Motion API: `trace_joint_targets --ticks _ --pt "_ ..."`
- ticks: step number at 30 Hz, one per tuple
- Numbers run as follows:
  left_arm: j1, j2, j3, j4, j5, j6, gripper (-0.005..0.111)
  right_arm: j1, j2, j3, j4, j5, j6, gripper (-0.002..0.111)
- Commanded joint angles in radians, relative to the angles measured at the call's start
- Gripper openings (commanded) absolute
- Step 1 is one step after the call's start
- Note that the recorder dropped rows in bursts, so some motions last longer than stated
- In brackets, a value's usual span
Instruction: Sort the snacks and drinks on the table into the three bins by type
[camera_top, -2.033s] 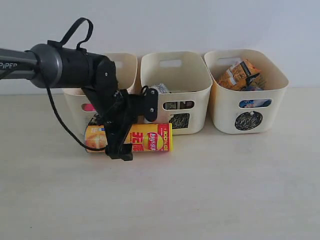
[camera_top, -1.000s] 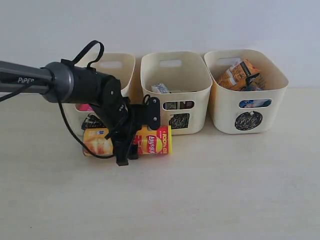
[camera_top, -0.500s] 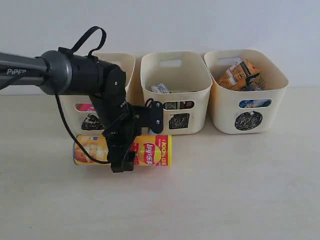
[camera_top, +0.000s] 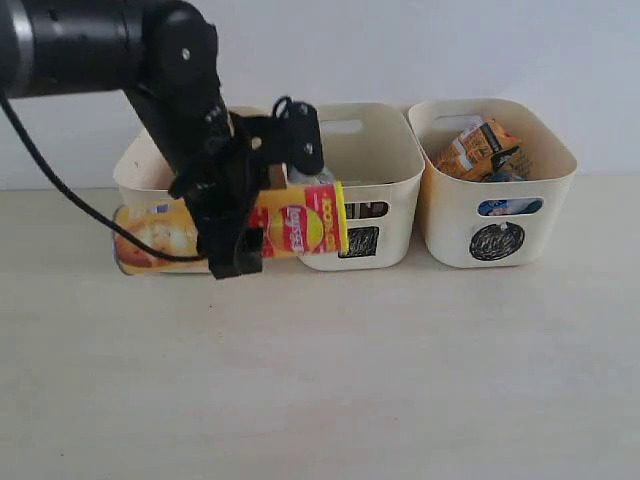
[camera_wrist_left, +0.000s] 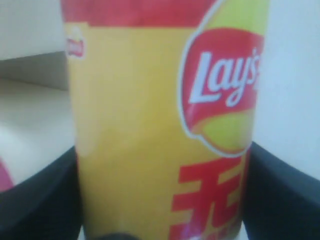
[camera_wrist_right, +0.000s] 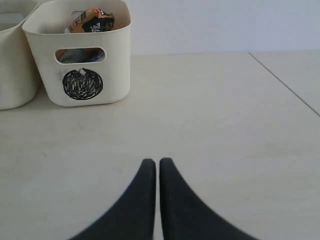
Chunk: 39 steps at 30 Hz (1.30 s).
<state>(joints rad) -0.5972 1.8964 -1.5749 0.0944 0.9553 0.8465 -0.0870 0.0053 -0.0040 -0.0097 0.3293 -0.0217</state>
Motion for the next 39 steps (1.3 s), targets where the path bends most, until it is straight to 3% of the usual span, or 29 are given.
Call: trace_joint_targets --ticks 1,8,13,23,29,39 --pt "0.040 -0.095 0.000 0.004 -0.096 -0.161 0.004 -0.003 -0.005 0.004 -0.001 -0.006 0.001 0.000" --pt "0.155 -0.112 0.000 0.004 -0.269 -0.326 0.004 -0.003 -0.005 0.004 -0.001 -0.004 0.001 0.000" --pt "0.246 -0.107 0.000 -0.010 -0.520 -0.534 0.004 -0.003 -0.005 0.004 -0.001 -0.004 0.001 0.000" --pt "0.318 0.020 0.000 -0.010 -0.812 -0.775 0.004 -0.003 -0.005 0.004 -0.001 -0.004 0.001 0.000" --pt "0.318 0.113 -0.038 -0.010 -0.869 -0.797 0.004 -0.003 -0.005 0.004 -0.001 -0.004 0.001 0.000" --pt "0.318 0.213 -0.124 -0.008 -0.840 -0.937 0.004 -0.003 -0.005 0.004 -0.001 -0.004 0.001 0.000"
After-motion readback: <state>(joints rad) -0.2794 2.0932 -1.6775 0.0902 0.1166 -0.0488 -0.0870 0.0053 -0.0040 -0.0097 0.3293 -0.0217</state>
